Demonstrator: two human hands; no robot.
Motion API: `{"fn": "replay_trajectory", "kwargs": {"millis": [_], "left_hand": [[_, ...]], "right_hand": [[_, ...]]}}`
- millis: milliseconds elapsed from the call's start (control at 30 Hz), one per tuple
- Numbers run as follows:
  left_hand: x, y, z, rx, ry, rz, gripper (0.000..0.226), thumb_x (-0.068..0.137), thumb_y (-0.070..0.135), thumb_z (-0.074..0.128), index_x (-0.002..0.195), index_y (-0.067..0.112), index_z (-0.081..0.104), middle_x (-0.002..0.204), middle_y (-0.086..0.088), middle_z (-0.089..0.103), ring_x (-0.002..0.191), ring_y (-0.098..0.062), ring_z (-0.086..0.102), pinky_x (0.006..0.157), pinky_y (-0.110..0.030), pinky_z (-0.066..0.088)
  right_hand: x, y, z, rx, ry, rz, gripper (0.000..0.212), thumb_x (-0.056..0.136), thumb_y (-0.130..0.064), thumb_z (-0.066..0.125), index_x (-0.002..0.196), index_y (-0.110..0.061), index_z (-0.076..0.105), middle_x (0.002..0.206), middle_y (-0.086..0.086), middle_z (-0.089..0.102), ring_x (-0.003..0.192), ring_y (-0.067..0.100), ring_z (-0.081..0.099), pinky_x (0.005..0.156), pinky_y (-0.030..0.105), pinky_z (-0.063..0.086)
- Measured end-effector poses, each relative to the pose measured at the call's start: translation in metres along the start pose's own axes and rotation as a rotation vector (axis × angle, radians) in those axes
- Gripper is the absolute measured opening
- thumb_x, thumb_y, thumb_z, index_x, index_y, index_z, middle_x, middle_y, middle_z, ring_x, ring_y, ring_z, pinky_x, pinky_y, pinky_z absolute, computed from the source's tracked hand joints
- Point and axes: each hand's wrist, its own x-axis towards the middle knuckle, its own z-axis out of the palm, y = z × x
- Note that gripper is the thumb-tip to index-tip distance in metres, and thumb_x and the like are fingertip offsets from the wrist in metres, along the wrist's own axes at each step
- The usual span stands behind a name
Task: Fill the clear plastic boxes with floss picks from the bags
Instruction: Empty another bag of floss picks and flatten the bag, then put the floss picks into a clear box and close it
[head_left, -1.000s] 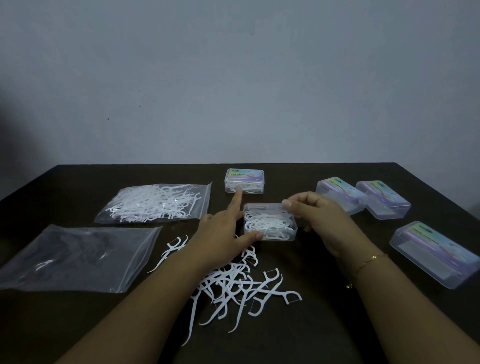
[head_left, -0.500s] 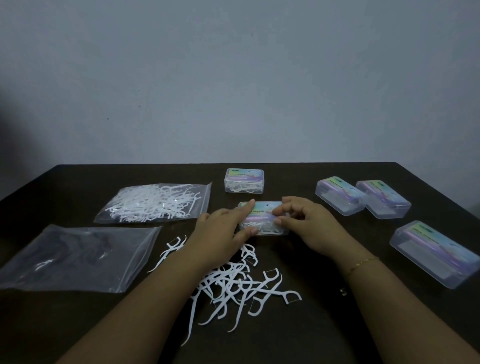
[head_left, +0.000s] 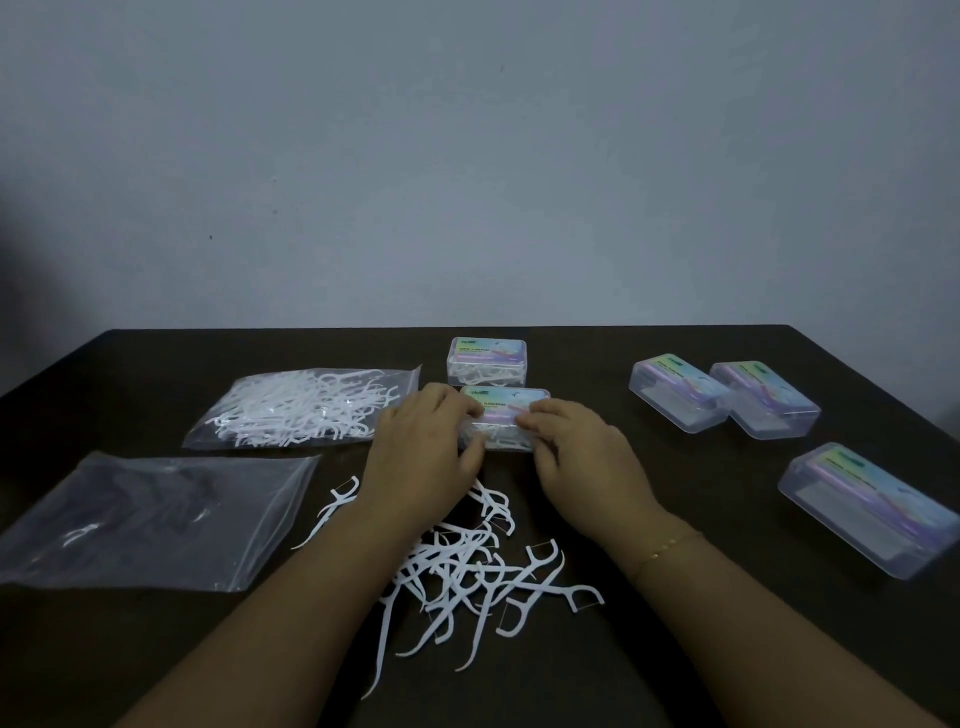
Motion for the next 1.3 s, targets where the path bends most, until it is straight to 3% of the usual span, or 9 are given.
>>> {"fn": "replay_trajectory", "kwargs": {"millis": [167, 367, 533, 633, 867, 1033, 1200, 1300], "left_hand": [[0.001, -0.002, 0.002, 0.034, 0.014, 0.011, 0.035, 0.09, 0.023, 0.052, 0.125, 0.025, 0.058, 0.123, 0.007, 0.053, 0.114, -0.012, 0.046, 0.096, -0.031, 0.029], [0.003, -0.002, 0.002, 0.134, -0.15, -0.016, 0.054, 0.093, 0.026, 0.042, 0.146, 0.03, 0.031, 0.151, 0.013, 0.029, 0.131, -0.012, 0.026, 0.105, -0.032, 0.02], [0.003, 0.0, 0.001, 0.113, -0.2, -0.031, 0.057, 0.094, 0.028, 0.04, 0.149, 0.031, 0.025, 0.155, 0.013, 0.022, 0.133, -0.012, 0.023, 0.105, -0.035, 0.019], [0.001, 0.003, 0.0, 0.108, -0.216, -0.005, 0.058, 0.095, 0.029, 0.039, 0.15, 0.032, 0.021, 0.156, 0.014, 0.02, 0.135, -0.012, 0.019, 0.107, -0.035, 0.015], [0.0, 0.007, 0.0, 0.094, -0.288, 0.033, 0.057, 0.097, 0.032, 0.035, 0.15, 0.035, 0.014, 0.157, 0.014, 0.016, 0.141, -0.009, 0.01, 0.111, -0.035, 0.01], [0.0, 0.009, -0.001, 0.085, -0.293, 0.028, 0.056, 0.098, 0.032, 0.035, 0.15, 0.035, 0.015, 0.158, 0.013, 0.015, 0.142, -0.01, 0.009, 0.112, -0.035, 0.008], [0.0, 0.008, 0.0, 0.071, -0.277, 0.035, 0.056, 0.097, 0.032, 0.036, 0.15, 0.035, 0.017, 0.157, 0.012, 0.019, 0.141, -0.01, 0.012, 0.112, -0.035, 0.011], [0.0, 0.008, 0.0, 0.056, -0.27, 0.033, 0.056, 0.097, 0.032, 0.037, 0.15, 0.035, 0.019, 0.156, 0.012, 0.02, 0.141, -0.01, 0.013, 0.113, -0.036, 0.01]], "right_hand": [[0.016, -0.002, 0.01, -0.044, 0.002, -0.01, 0.04, 0.098, -0.025, 0.043, 0.138, -0.027, 0.046, 0.145, -0.006, 0.042, 0.133, 0.01, 0.035, 0.105, 0.033, 0.034], [0.031, 0.0, 0.016, -0.022, -0.04, 0.021, 0.046, 0.097, -0.02, 0.044, 0.142, -0.027, 0.038, 0.152, -0.005, 0.032, 0.14, 0.009, 0.027, 0.11, 0.036, 0.027], [0.032, 0.005, 0.014, -0.041, -0.169, 0.0, 0.057, 0.098, -0.019, 0.041, 0.149, -0.031, 0.019, 0.159, -0.004, 0.008, 0.146, 0.013, 0.004, 0.115, 0.041, 0.015], [0.03, 0.007, 0.007, -0.048, -0.105, 0.015, 0.058, 0.098, -0.022, 0.042, 0.15, -0.029, 0.017, 0.159, -0.002, 0.005, 0.146, 0.015, 0.004, 0.115, 0.041, 0.015], [0.032, 0.025, -0.011, -0.347, -0.054, 0.424, 0.066, 0.094, -0.034, 0.047, 0.15, -0.019, 0.015, 0.159, 0.011, 0.004, 0.146, 0.03, -0.003, 0.115, 0.051, 0.009], [0.029, 0.037, -0.018, -0.377, -0.056, 0.593, 0.072, 0.091, -0.042, 0.051, 0.148, -0.012, 0.018, 0.152, 0.017, 0.024, 0.141, 0.035, 0.02, 0.113, 0.053, 0.019], [0.026, 0.021, -0.028, -0.443, -0.055, 0.493, 0.064, 0.092, -0.041, 0.051, 0.145, -0.012, 0.028, 0.144, 0.014, 0.038, 0.133, 0.032, 0.033, 0.112, 0.051, 0.024], [0.021, 0.008, -0.036, -0.479, -0.194, 0.469, 0.056, 0.091, -0.04, 0.054, 0.138, -0.012, 0.041, 0.141, 0.013, 0.041, 0.132, 0.031, 0.035, 0.113, 0.051, 0.022]]}}
